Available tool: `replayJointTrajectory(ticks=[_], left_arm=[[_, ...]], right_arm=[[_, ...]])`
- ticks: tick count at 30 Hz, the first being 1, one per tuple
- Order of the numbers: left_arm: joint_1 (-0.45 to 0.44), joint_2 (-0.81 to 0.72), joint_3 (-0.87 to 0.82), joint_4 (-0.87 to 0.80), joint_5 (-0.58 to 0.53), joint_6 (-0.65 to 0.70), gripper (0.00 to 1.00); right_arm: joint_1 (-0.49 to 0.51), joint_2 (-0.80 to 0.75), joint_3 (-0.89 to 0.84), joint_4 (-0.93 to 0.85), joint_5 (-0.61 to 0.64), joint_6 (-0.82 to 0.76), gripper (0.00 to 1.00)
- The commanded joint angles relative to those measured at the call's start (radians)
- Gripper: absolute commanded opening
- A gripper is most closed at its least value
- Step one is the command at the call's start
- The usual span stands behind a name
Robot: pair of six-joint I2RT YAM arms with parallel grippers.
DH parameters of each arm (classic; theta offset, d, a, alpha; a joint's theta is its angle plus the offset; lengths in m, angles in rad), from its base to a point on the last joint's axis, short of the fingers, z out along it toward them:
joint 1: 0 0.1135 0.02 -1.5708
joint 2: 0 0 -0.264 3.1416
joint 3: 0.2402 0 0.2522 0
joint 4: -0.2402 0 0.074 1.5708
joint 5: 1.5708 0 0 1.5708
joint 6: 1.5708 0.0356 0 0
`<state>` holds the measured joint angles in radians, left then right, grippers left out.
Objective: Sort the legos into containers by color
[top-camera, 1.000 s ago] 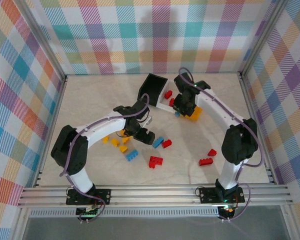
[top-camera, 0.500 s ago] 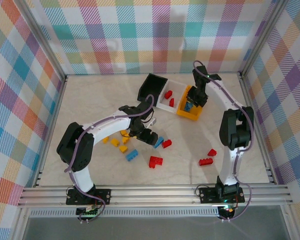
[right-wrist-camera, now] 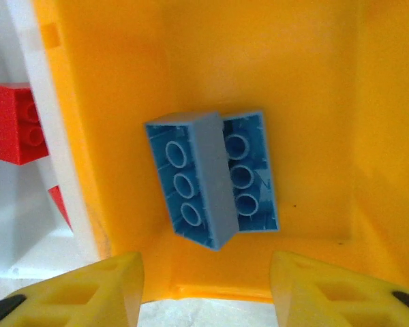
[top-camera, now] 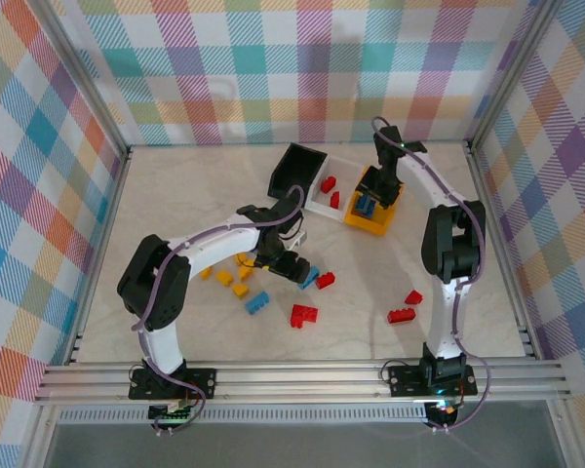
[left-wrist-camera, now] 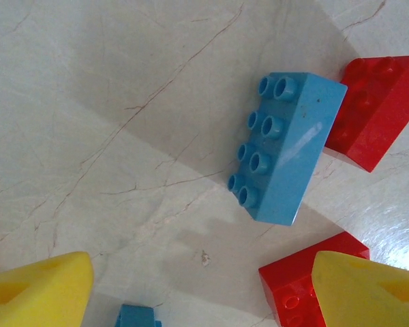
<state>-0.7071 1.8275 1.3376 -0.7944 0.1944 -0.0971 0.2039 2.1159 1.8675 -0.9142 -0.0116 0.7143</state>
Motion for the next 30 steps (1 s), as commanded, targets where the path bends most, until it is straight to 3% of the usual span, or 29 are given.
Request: replayJointTrajectory(ticks=[1,7,12,16,20,25,27,30], left_arm=[[-0.024,0.021,0.037,-0.021,0.023,-0.010,0.83],[-0.038,0.044,0.069,-0.020,0.022,-0.008,0.82],[-0.048,0.044,0.074,-0.023,0.009,-0.003,0.82],[-0.055,0.037,0.063,-0.026,0.002,-0.007,0.81],[-0.057,0.011,0.039,-0.017,-0.006,-0.017,0.81],[-0.057,-0.011,0.016,-0.010,-0.006,-0.026,0.81],[-0.059,-0.020,0.008,-0.008,-0.007,-0.026,0.82],[-0.058,-0.035,-0.004,-0.004,-0.012,-0.027,0.81]], right_arm=[[-0.003,-0.090,0.015,-0.029,-0.030,-0.047,0.54],[0.017,-0.340,-0.190,0.098,-0.047,-0.111,0.52],[0.027,-0.569,-0.432,0.199,-0.181,-0.187,0.50],[0.025,-0.640,-0.510,-0.027,-0.173,-0.178,0.51],[0.023,-0.736,-0.644,-0.240,-0.062,-0.140,0.55],[-0.011,-0.887,-0.867,-0.262,-0.017,-0.014,0.65],[-0.026,-0.904,-0.931,-0.263,0.009,0.036,0.75],[-0.057,-0.881,-0.994,-0.242,0.014,0.065,0.76]])
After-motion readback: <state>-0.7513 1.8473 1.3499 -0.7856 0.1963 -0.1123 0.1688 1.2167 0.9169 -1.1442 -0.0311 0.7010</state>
